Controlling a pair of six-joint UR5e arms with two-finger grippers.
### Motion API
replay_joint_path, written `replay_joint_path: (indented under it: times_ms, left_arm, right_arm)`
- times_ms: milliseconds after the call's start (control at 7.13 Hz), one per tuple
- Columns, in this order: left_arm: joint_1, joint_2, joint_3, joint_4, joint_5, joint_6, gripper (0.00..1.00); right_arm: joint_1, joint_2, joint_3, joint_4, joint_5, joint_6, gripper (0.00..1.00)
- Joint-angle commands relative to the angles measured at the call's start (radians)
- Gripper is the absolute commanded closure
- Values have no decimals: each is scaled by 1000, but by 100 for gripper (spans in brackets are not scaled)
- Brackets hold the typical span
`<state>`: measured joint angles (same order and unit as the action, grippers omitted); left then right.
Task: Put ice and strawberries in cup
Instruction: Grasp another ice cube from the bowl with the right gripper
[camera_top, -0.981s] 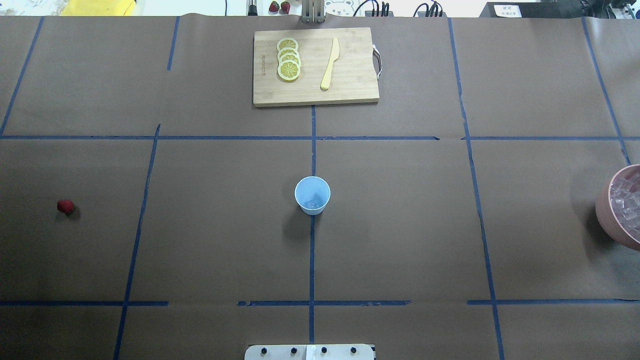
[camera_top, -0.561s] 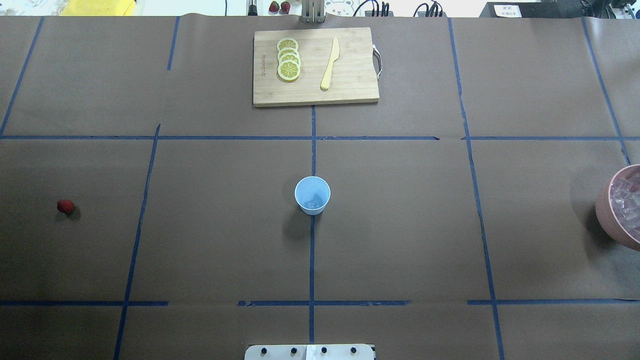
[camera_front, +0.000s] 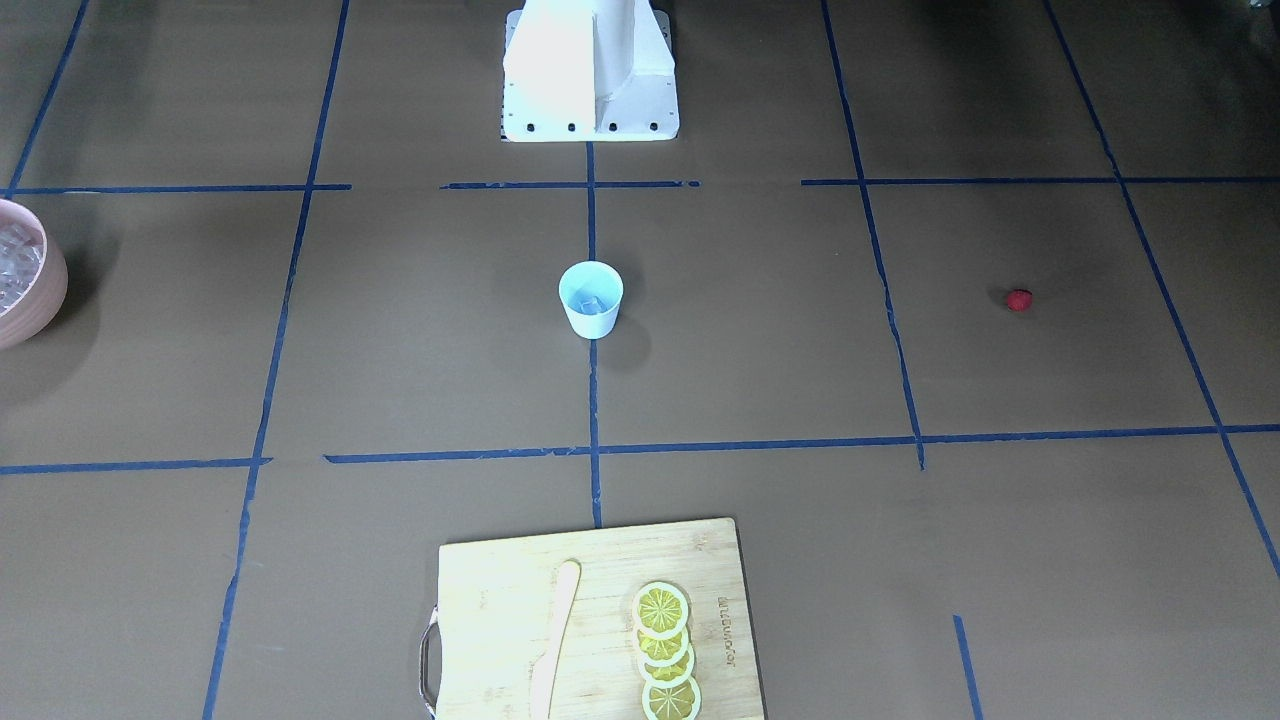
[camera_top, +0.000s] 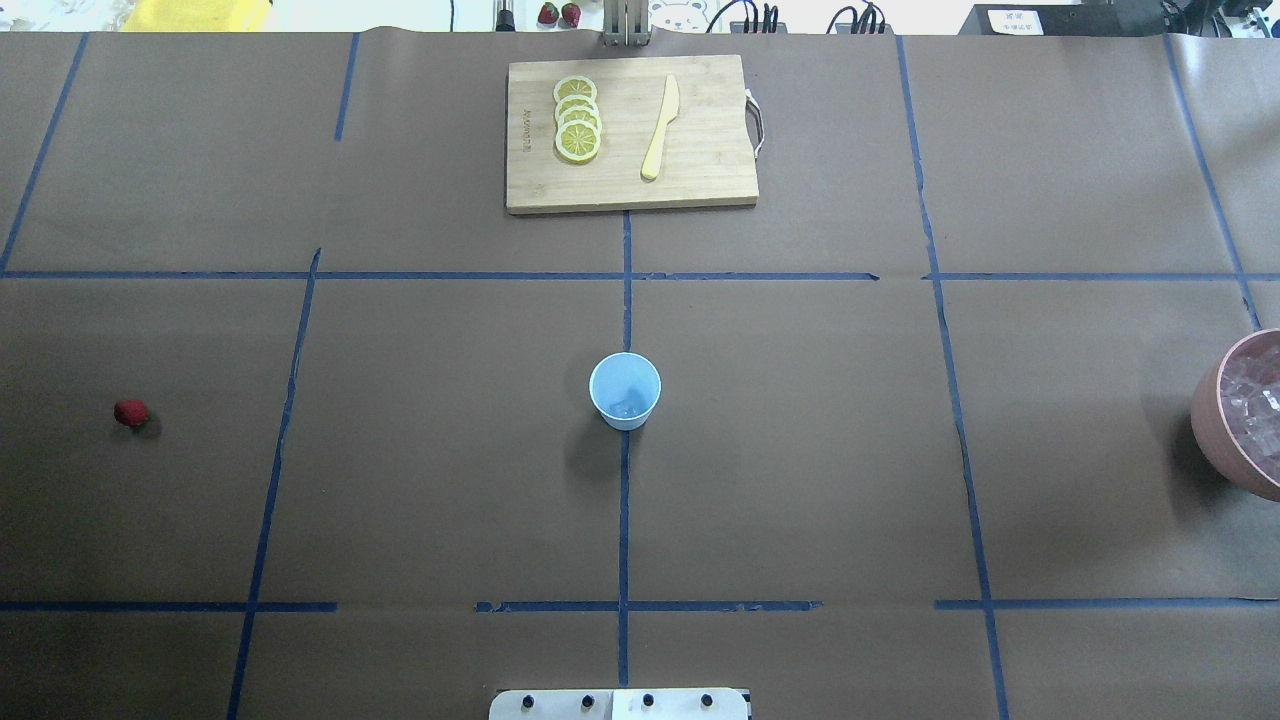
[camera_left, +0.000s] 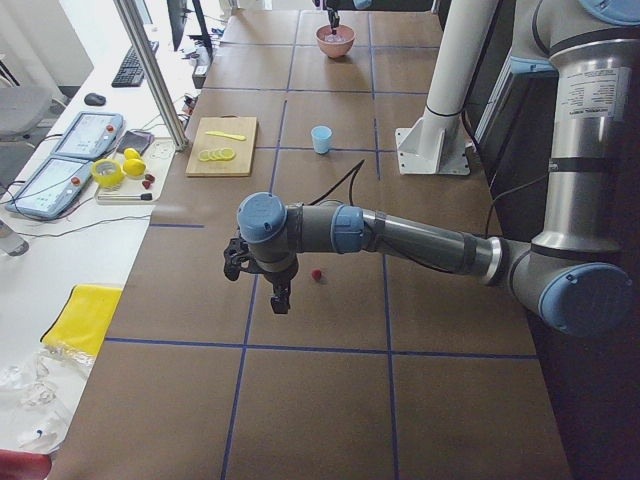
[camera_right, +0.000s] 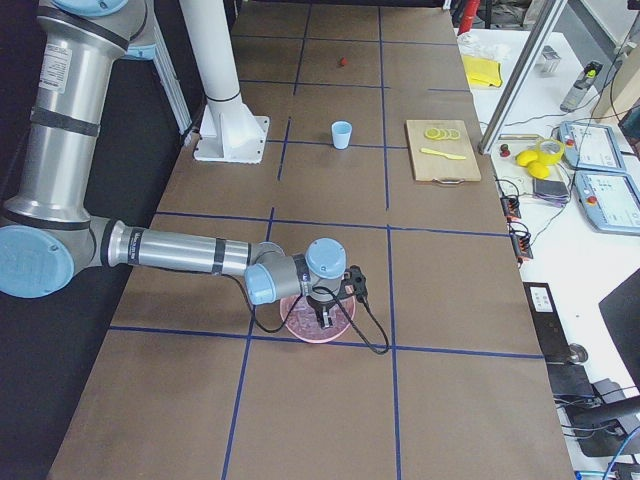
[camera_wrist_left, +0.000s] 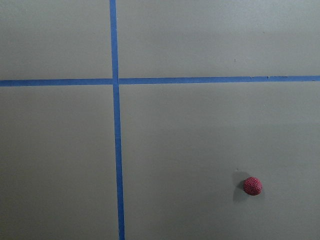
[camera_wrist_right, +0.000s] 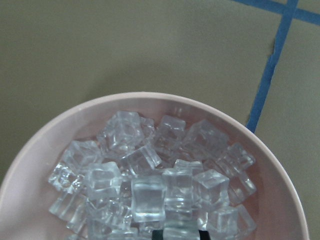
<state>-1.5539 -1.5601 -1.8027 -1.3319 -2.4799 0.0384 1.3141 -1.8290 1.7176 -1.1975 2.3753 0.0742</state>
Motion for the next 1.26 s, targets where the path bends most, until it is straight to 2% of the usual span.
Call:
replay_joint_path:
  times_ms: [0,140,280,421,701,841,981,1121]
  left_arm:
    - [0,0,-1,-1,-1,-2,0]
    - [0,0,-1,-1,-1,0,0]
    - [0,0,-1,-1,-1,0,0]
    - [2,-2,-3,-1,-1,0,0]
    - [0,-2,-4,-4,-8,3,0]
    - [0,-2,-4,-6,-16,3,0]
    - [0,-2,-7,-7,-16,3,0]
    - [0,-2,-10,-13,-16,3,0]
  right_arm:
    - [46,-18,161,-116,21,10,100]
    - [45,-6,251,-222,21,27,100]
    - [30,38,310,-267,28,161,100]
    - [-40,116,313,-261,74,334,100]
    - [-206,332,312,-260,59,706,100]
    - [-336,450,304,-260,-26,918,100]
    - [-480,568,281,-261,-156,1099,100]
    - [-572,693,211,-260,-235,1236,100]
